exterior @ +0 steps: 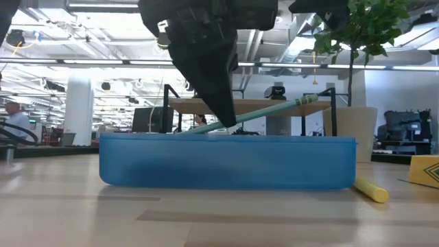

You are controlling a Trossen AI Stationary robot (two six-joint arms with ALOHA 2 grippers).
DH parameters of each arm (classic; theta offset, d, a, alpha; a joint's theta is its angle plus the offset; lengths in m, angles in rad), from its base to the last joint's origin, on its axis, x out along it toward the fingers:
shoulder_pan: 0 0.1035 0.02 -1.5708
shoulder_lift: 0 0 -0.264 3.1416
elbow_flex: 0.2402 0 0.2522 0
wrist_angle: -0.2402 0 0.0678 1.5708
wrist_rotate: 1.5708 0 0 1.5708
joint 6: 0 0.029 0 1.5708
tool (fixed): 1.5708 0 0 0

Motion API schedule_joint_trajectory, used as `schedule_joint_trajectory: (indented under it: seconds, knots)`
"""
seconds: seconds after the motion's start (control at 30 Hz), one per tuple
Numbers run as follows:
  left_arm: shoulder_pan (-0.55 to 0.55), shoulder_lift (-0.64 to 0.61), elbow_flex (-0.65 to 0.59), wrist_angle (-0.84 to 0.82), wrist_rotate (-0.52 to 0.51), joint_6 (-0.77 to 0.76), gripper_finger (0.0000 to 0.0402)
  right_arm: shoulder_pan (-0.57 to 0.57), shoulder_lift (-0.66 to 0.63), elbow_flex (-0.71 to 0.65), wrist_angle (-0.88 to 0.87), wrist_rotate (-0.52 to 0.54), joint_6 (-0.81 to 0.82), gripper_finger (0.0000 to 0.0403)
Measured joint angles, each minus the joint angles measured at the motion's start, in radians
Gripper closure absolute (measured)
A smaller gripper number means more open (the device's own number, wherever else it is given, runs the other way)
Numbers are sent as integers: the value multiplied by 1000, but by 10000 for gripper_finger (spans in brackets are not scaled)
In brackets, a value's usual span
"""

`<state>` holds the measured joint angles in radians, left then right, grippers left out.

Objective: Pack school essentials
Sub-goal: Put the light blue pencil into the supply box, then put the yellow pen into the supply box

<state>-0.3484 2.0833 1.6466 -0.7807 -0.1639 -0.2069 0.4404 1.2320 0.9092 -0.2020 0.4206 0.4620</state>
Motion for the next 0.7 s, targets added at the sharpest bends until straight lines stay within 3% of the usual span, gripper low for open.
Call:
schedule_joint_trajectory:
  seconds: [0.27,0.6,0.7]
  knots:
    - [-1,-1,0,36,22,15,391,0,0,0,1,0,0,282]
    - [-3,-2,0,27,-5,30,269,0,0,0,1,0,1,282]
    - [-5,-17,0,-74,-40,26,247,0,0,0,1,0,1,282]
